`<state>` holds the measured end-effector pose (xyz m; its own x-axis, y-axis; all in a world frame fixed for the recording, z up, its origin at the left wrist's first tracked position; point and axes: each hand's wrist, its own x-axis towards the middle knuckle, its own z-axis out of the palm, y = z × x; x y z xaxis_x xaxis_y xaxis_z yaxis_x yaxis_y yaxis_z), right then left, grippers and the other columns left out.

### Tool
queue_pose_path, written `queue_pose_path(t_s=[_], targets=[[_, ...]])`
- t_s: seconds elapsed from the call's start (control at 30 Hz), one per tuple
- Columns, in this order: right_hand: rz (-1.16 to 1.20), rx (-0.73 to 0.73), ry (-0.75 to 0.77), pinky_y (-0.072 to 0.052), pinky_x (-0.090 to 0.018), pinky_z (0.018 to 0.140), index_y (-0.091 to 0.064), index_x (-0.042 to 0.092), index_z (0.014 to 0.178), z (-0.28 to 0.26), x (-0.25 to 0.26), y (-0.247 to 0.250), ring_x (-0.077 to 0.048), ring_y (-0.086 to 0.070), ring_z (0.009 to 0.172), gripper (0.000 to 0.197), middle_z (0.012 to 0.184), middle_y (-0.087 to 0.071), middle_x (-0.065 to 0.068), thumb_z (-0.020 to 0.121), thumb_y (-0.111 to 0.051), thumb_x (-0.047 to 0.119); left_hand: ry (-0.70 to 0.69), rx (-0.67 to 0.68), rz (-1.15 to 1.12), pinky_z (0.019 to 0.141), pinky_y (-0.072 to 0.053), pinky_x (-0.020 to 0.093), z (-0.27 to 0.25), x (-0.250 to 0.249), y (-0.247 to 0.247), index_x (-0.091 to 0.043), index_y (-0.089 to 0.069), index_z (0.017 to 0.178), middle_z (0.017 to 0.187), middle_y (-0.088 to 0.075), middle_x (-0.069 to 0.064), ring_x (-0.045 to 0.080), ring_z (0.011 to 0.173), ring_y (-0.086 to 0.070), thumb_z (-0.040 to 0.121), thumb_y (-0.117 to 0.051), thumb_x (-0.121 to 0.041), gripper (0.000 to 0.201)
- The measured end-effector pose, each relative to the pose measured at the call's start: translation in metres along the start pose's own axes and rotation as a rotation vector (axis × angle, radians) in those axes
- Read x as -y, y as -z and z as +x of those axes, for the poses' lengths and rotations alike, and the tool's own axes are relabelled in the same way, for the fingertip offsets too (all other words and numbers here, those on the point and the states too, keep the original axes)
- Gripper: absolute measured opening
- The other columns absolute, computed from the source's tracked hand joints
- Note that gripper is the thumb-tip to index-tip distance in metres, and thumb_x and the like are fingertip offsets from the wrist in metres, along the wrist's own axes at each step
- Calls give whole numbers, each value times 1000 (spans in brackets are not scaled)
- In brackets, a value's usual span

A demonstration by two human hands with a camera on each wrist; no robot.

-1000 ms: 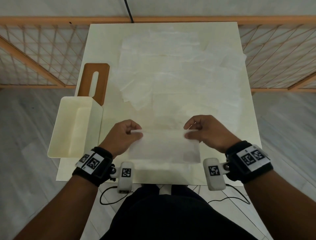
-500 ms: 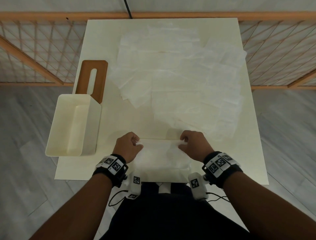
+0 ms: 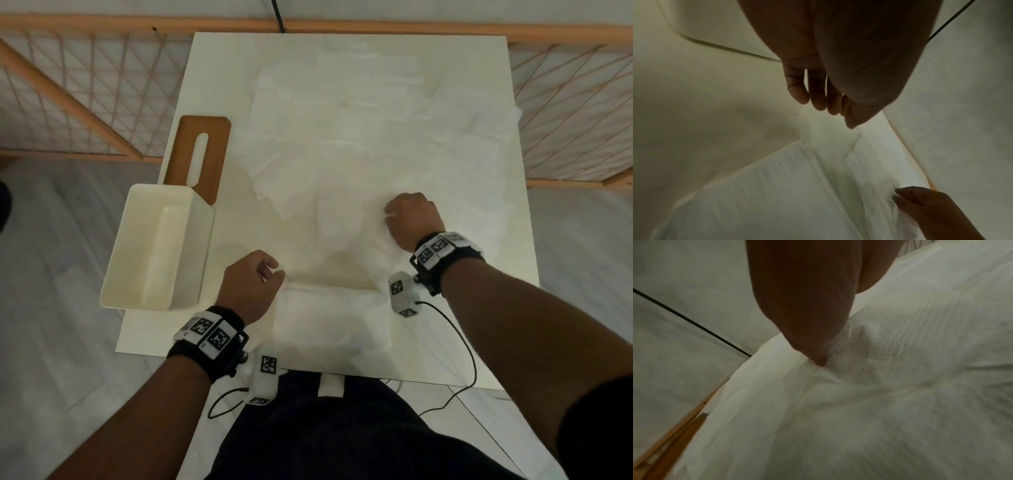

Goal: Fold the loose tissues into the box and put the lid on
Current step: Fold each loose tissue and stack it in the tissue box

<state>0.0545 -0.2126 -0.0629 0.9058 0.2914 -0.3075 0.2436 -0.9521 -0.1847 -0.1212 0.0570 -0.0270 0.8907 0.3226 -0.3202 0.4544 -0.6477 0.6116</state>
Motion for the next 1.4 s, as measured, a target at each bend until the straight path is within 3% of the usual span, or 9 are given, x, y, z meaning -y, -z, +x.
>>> queue_pose_path(t_s=[0.33, 0.43, 0.63, 0.73, 0.8, 0.9, 1.0, 1.17, 1.4], targets=[[303, 7, 35, -51, -35, 94, -75, 19, 104, -14, -4, 54, -21, -64, 105, 23, 114, -71, 2, 98, -56, 31, -89, 42, -107, 69, -43, 13, 17, -31, 5, -22, -65, 99, 81, -65, -7, 6, 75, -59, 87, -72, -23, 14], [302, 44, 141, -48, -32, 89, -74, 14, 99, -32, 3, 86, -20, -64, 101, 22, 107, -71, 1, 99, -55, 26, -165, 48, -106, 89, -50, 28, 29, -45, 3, -26, -57, 124, 115, -63, -6, 10, 99, -59, 83, -75, -18, 46], [661, 341, 155, -41, -27, 67, -69, 10, 80, -65, 14, 140, -12, -52, 65, 21, 71, -61, -1, 96, -60, 19, -294, 186, -63, 117, -20, 26, 49, -76, 4, -38, -21, 154, 165, -11, -9, 8, 149, -15, 75, -83, -17, 103], [985, 358, 102, -39, -23, 57, -66, 10, 75, -69, 8, 140, -15, -50, 59, 19, 66, -56, -2, 93, -61, 13, -313, 255, -188, 106, -32, 16, 49, -86, 6, -31, -51, 139, 155, -37, -10, -1, 131, -39, 81, -81, -20, 66], [1191, 306, 15, -40, -22, 54, -65, 11, 78, -70, 5, 132, -12, -51, 56, 17, 66, -57, 0, 94, -59, 10, -245, 255, -331, 96, -50, 28, 46, -92, 9, -18, -66, 120, 122, -68, -5, 4, 107, -61, 87, -76, -19, 34], [1441, 214, -145, -49, -24, 59, -68, 8, 95, -77, 7, 119, -14, -62, 64, 16, 78, -66, -3, 98, -59, 20, -110, 229, -549, 71, -54, 30, 41, -94, 18, -11, -67, 92, 80, -72, -5, 10, 76, -68, 91, -67, -9, 2], [1631, 257, -234, -60, -32, 65, -61, 11, 125, -89, 12, 99, -16, -72, 82, 35, 98, -72, -1, 92, -63, 23, 22, 197, -703, 76, -58, 39, 42, -87, 25, -13, -65, 106, 92, -74, 5, 24, 87, -72, 93, -64, -8, 14], [1642, 269, -197, -60, -38, 76, -37, 30, 147, -97, 18, 68, -25, -71, 106, 91, 119, -72, -3, 76, -72, -14, 160, 62, -623, 71, -43, 17, 41, -75, 30, -30, -47, 136, 110, -61, 6, 11, 98, -60, 90, -73, -24, 54], [1343, 159, -72, -46, -48, 107, -67, 40, 122, -103, 22, 63, -20, -70, 108, 70, 153, -37, 18, 63, -90, 13, 196, 82, -688, 82, -50, 29, 32, -65, 30, -19, -66, 105, 108, -68, 3, 20, 103, -64, 76, -83, -36, 38]])
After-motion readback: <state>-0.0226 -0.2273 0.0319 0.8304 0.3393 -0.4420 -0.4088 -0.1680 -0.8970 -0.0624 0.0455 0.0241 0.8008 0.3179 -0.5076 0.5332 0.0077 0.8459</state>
